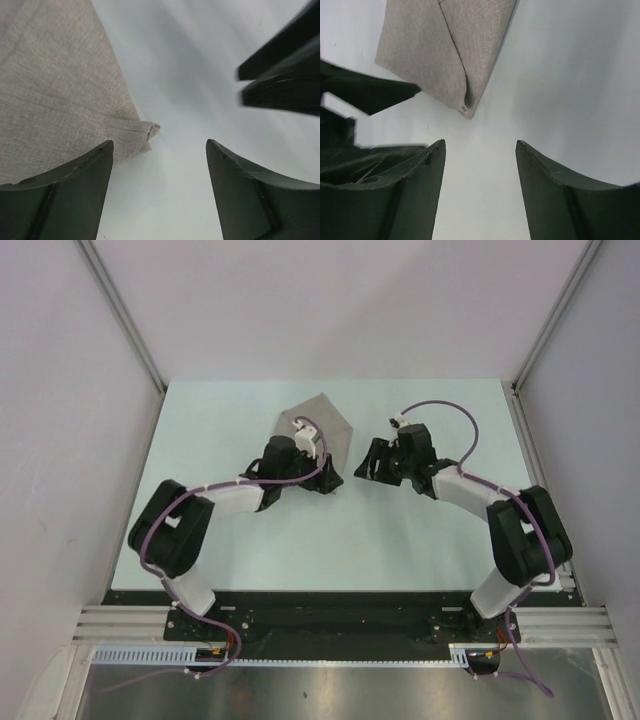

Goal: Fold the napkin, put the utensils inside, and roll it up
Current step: Fold the napkin

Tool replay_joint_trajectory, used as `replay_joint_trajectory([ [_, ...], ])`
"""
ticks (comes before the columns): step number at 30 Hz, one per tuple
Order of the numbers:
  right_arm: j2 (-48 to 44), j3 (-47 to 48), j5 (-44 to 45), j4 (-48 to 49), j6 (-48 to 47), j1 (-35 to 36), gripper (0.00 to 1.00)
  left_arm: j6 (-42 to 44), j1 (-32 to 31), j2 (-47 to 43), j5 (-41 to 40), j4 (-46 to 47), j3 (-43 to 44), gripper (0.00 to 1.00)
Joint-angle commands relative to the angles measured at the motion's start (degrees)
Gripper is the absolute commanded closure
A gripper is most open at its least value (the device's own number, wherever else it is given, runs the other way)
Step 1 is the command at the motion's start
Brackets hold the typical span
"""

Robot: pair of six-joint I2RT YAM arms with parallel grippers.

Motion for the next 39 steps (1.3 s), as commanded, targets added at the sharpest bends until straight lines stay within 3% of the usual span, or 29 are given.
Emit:
replay_joint_trajectory([
  [1,6.59,5.59,-3.89,4.40,5.18,1.43,0.38,-1.47,0.85,-8.72,-0.54,-2.36,-0.40,0.16],
  [8,16.62,9.01,-11.00,10.64,11.59,2.14,0.40,-5.60,7.97,-16.90,-4.66,-8.69,-2.42,0.14],
  [14,20.75,12.36,-11.01,7.93,13.70,2.93,0.41,-10.00,12.89,-21.12,-9.42,-17.03,-1.90,0.14],
  [21,22.86,12.45,-10.75,7.66,15.02,3.72,0.45,-14.92,20.45,-22.27,-6.70,-18.80,-3.92,0.13],
  [39,27.26,13.94,-6.62,3.79,14.59,4.86,0.62,-16.33,23.27,-23.06,-4.76,-18.45,-4.80,0.13],
])
